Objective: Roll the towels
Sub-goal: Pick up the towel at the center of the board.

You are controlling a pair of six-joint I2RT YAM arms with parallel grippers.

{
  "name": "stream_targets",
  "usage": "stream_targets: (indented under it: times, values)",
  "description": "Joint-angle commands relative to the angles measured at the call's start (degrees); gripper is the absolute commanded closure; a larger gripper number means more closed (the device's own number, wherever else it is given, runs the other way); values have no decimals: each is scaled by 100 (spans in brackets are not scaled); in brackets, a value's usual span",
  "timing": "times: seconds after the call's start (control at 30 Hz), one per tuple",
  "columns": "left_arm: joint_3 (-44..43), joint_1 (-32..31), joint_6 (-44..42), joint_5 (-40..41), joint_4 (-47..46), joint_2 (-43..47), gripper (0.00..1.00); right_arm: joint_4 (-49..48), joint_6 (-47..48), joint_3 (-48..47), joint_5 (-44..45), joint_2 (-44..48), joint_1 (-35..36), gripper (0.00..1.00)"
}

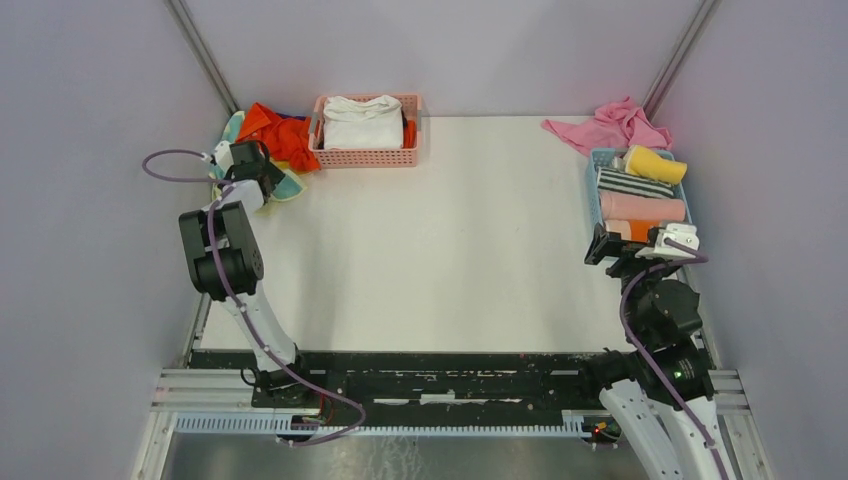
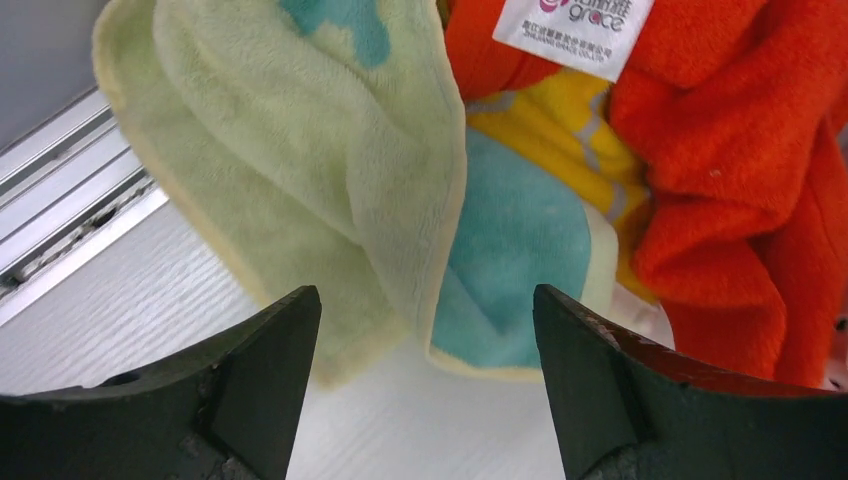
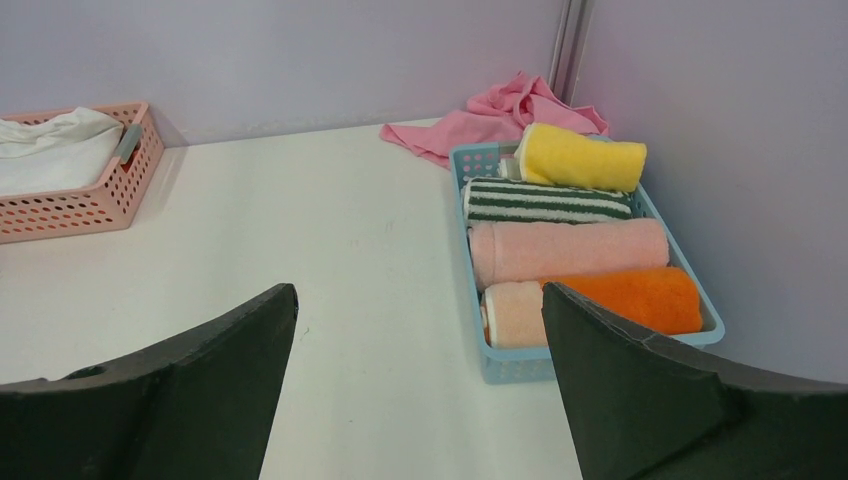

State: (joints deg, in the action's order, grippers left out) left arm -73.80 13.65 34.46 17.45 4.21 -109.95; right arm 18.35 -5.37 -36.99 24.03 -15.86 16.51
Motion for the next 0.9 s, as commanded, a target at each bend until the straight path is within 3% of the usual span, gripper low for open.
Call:
stream_targets:
  times: [0.0,0.13,0.33,0.37,0.67,0.87]
  values:
    - [-879,112,297,17,168,-658,17,-125,131,-8,-13,-92,46,0]
    - [-1255,201,279,-140,320,-992,39,-97,158,-21,-17,-193,52,0]
    - [-1085,303,-42,-163,321,-454,92,-90,164,-32,-37,-195,54,0]
    - [-1015,327,-90,-117,322,-201,97,-88,162,-28,-45,-186,54,0]
    - [-568,334,-278,364,890,2099,97,-86,126,-30,-121,-3,58,0]
    - [-297,316,-526,105,909,3696,97,-94,114,-36,-171,30,122,0]
